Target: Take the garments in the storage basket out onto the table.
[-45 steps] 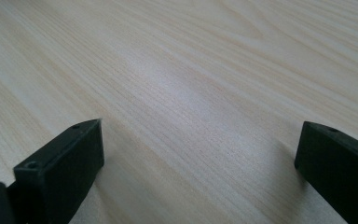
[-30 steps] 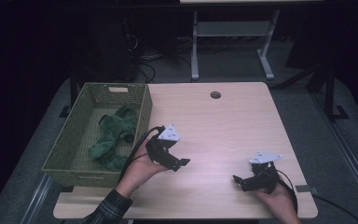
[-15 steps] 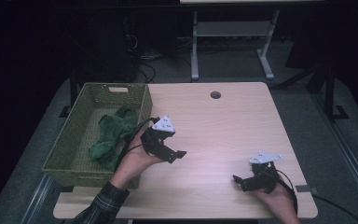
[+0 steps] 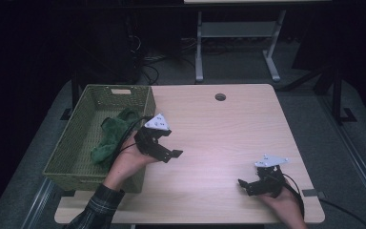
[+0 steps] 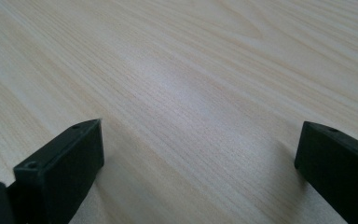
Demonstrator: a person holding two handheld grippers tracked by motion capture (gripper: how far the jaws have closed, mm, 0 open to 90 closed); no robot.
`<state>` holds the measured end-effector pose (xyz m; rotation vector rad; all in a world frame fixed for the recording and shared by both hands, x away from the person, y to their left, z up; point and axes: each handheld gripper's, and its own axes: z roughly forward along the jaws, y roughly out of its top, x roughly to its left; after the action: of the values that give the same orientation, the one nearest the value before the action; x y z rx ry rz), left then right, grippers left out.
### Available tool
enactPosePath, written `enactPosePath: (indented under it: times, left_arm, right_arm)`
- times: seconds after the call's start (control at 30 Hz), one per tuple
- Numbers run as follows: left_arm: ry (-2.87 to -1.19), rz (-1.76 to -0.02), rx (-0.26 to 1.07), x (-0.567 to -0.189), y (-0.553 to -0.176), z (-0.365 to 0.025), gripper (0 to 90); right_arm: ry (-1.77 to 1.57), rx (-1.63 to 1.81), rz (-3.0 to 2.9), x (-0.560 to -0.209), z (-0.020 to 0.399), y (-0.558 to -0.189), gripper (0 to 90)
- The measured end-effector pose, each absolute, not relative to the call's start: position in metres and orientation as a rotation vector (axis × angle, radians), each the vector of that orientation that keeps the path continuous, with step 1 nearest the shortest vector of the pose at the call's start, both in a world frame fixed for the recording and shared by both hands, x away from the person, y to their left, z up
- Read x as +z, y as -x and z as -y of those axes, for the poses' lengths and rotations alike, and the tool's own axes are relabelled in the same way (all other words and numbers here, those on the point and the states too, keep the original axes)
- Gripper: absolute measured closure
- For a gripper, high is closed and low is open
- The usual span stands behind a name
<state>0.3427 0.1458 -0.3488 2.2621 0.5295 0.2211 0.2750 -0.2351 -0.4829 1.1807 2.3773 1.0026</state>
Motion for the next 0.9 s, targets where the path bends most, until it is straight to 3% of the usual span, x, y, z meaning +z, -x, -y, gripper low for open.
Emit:
enactPosePath:
  times: [0.9]
  left_arm:
    - [-2.182, -0.683, 0.313, -0.33, -0.354, -0.221, 16.3]
  right_arm:
    - [-1.18, 1.002, -2.378, -0.483, 0.235, -0.275, 0.9]
